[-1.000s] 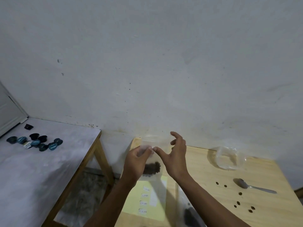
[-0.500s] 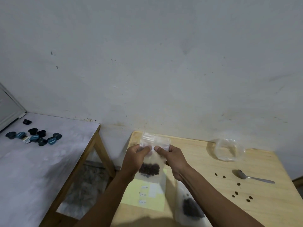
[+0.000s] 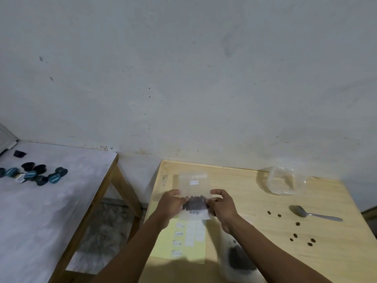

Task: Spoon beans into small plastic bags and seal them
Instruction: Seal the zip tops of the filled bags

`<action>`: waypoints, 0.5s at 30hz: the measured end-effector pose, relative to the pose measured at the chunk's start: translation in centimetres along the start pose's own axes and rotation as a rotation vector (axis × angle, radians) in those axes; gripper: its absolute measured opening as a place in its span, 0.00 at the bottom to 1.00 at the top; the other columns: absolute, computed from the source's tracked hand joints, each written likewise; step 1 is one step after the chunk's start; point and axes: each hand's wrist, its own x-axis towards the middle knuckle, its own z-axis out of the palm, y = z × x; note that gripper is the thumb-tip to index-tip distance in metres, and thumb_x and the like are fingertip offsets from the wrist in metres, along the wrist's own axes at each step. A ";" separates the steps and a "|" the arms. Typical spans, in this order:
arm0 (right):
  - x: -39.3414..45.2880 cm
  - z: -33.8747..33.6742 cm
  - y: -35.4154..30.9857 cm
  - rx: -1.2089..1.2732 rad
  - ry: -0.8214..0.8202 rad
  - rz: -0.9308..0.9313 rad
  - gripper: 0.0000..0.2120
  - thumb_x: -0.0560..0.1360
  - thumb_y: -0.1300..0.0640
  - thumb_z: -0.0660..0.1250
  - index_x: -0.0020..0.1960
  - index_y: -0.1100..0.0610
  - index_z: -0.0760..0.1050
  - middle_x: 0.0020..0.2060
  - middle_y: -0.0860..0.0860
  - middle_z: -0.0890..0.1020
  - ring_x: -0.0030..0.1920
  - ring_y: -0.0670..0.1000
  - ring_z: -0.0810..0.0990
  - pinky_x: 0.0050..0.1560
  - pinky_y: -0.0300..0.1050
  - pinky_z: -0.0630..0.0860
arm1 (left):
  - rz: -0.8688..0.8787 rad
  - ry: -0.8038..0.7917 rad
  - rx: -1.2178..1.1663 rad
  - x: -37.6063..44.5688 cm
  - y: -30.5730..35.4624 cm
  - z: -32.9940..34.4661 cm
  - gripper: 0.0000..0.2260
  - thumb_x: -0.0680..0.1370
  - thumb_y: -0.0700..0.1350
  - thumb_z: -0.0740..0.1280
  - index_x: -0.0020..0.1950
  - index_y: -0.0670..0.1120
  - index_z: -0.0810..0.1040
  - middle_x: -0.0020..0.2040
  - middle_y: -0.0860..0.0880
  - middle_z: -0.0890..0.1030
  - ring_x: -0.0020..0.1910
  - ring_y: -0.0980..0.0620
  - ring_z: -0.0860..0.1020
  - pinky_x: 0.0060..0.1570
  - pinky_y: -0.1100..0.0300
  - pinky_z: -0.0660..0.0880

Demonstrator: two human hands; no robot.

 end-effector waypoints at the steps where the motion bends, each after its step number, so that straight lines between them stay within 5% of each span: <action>1: 0.5 0.2 0.1 -0.016 0.023 0.003 0.12 0.76 0.68 0.67 0.55 0.57 0.72 0.35 0.56 0.77 0.31 0.52 0.72 0.32 0.43 0.68 | 0.003 -0.002 0.040 0.5 -0.3 0.0 0.21 0.76 0.37 0.68 0.68 0.43 0.71 0.59 0.39 0.78 0.53 0.42 0.79 0.46 0.55 0.74; 6: 3.2 1.2 0.5 -0.083 0.068 0.017 0.15 0.75 0.68 0.66 0.59 0.56 0.72 0.38 0.57 0.79 0.35 0.54 0.76 0.40 0.50 0.74 | 0.041 0.060 0.206 2.5 0.1 0.8 0.25 0.78 0.38 0.66 0.75 0.42 0.66 0.67 0.40 0.74 0.64 0.43 0.75 0.58 0.57 0.72; 11: 5.5 1.7 -0.7 -0.137 -0.019 0.042 0.22 0.77 0.69 0.63 0.70 0.61 0.67 0.48 0.57 0.80 0.48 0.57 0.80 0.47 0.48 0.81 | 0.054 0.113 0.204 4.3 1.2 1.1 0.22 0.79 0.42 0.64 0.73 0.46 0.68 0.68 0.45 0.74 0.64 0.46 0.73 0.54 0.59 0.69; 15: 5.1 1.8 -2.4 -0.150 -0.098 0.019 0.23 0.79 0.70 0.59 0.73 0.63 0.61 0.46 0.59 0.80 0.42 0.58 0.79 0.33 0.43 0.77 | 0.057 0.110 0.202 5.7 1.4 1.4 0.19 0.78 0.43 0.63 0.69 0.47 0.74 0.68 0.48 0.75 0.63 0.50 0.73 0.58 0.61 0.68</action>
